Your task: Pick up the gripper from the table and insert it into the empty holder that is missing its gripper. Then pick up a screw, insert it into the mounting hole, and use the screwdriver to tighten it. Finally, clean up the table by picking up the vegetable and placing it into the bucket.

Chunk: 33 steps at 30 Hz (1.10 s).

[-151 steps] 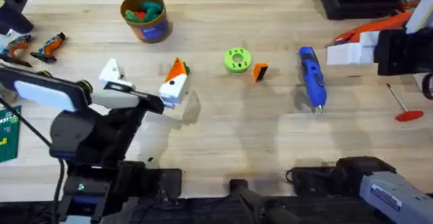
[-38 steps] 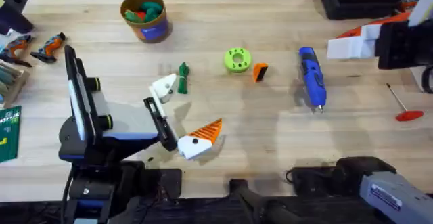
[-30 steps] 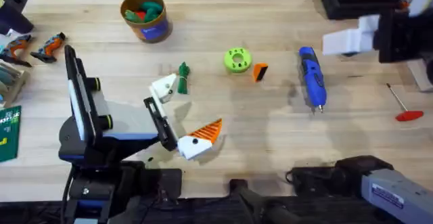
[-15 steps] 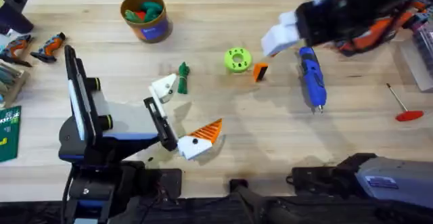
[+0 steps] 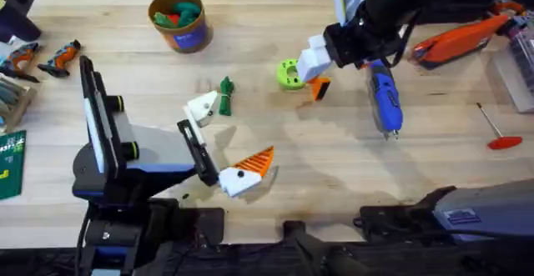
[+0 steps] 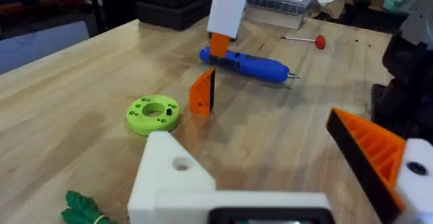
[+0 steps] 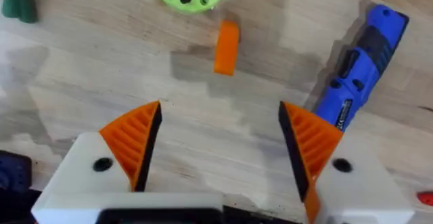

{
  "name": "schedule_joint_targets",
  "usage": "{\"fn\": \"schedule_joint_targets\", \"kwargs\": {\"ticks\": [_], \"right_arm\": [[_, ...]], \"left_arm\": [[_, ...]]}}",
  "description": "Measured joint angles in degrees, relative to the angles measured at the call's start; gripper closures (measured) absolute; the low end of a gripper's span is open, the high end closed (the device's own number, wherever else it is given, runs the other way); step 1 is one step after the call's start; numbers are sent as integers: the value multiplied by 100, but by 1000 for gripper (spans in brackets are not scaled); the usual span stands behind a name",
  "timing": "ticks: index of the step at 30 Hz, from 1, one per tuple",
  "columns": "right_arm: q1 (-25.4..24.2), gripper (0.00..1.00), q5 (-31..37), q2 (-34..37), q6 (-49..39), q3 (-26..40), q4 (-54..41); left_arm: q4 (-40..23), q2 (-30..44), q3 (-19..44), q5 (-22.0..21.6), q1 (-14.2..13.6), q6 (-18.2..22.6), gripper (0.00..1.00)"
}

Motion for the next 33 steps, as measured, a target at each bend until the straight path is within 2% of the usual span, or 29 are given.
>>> {"fn": "schedule_joint_targets", "kwargs": {"ticks": [22, 33], "right_arm": [[-348, 30, -183, 655, 431, -9, 395], [-345, 38, -194, 738, 431, -322, 794]], "left_arm": [[0, -2, 0, 0, 0, 0, 16], [0, -2, 0, 0, 0, 0, 15]]}}
